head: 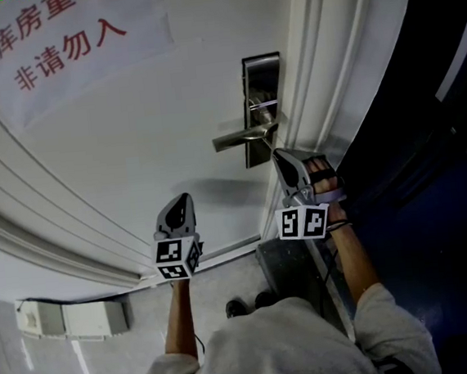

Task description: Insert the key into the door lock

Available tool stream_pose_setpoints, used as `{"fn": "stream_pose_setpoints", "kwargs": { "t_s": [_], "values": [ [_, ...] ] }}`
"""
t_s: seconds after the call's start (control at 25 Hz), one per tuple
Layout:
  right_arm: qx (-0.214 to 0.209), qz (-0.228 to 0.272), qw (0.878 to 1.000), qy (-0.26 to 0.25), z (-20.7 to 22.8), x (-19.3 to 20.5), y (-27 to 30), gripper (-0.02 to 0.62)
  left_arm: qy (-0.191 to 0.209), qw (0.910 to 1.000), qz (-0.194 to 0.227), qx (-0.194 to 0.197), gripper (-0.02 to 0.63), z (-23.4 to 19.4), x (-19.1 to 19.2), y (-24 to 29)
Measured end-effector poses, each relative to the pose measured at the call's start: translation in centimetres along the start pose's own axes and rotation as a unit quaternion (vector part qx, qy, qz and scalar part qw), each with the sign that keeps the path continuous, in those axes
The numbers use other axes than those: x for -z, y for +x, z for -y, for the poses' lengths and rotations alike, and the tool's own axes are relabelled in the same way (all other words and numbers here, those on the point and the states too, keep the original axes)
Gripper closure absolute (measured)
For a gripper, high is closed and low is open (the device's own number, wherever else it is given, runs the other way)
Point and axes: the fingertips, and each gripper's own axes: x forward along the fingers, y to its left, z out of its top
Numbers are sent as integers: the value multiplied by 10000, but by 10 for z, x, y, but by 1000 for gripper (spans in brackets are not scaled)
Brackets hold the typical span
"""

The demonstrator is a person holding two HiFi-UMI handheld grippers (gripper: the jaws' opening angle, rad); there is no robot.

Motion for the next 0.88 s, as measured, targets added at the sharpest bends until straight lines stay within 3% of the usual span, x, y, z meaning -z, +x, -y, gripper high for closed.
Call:
{"fn": "stream_pose_setpoints", "kwargs": {
  "t_s": [0.88],
  "values": [
    [-32,-126,9972,-739,-1,-1,9,566,-16,10000,-37,31,589,-3,3,0]
  ]
}}
